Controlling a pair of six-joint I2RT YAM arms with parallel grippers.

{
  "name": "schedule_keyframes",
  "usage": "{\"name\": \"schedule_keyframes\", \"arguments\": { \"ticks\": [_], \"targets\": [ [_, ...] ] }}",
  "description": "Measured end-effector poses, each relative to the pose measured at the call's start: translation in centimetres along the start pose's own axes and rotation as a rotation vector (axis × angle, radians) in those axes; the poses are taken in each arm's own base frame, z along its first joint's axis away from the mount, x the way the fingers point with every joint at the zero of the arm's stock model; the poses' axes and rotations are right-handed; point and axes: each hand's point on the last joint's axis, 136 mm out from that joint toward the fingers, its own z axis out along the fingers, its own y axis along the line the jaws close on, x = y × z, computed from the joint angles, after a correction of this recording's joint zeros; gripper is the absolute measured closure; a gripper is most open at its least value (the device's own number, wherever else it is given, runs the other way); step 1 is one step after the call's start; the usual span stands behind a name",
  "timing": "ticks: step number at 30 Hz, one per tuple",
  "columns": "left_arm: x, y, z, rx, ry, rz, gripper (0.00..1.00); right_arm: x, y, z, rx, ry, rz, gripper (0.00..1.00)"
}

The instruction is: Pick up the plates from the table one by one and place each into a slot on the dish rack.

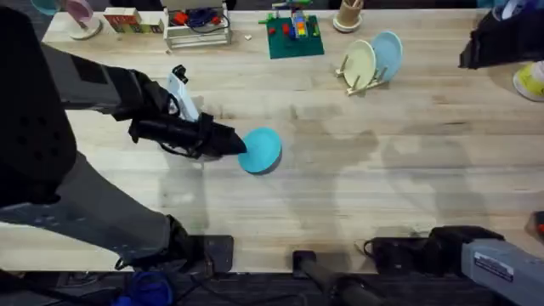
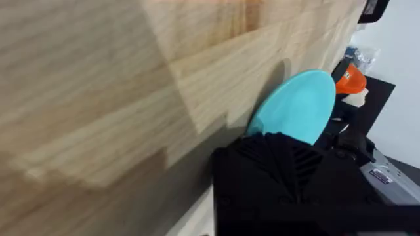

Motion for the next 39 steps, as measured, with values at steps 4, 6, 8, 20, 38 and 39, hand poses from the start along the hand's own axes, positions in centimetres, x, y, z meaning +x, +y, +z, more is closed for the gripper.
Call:
{"name": "schedule_keyframes", "arguments": {
  "ticks": [4, 6, 8, 20, 38, 39],
  "targets": [
    [0.0, 0.0, 0.0, 0.000, 0.000, 0.000, 0.958, 0.1, 1.0, 0.0, -0.060, 0.004, 0.004, 0.010],
    [0.0, 0.0, 0.0, 0.000, 0.000, 0.000, 0.958, 0.3, 1.7, 0.0, -0.099, 0.010, 0.008, 0.010],
    [0.0, 0.0, 0.0, 0.000, 0.000, 0.000, 0.959, 0.2, 2.3, 0.1, -0.135, 0.016, 0.011, 0.010],
    [0.0, 0.0, 0.0, 0.000, 0.000, 0.000, 0.959, 1.5, 4.7, 5.4, -0.259, 0.142, 0.169, 0.009],
    [-0.1, 0.0, 0.0, 0.001, -0.002, -0.001, 0.958, 4.2, 11.4, 13.1, -0.410, 0.229, 0.308, 0.009],
    [-0.1, 0.0, 0.0, 0.001, -0.002, -0.001, 0.958, 4.3, 11.8, 13.3, -0.417, 0.231, 0.307, 0.008]
  ]
}}
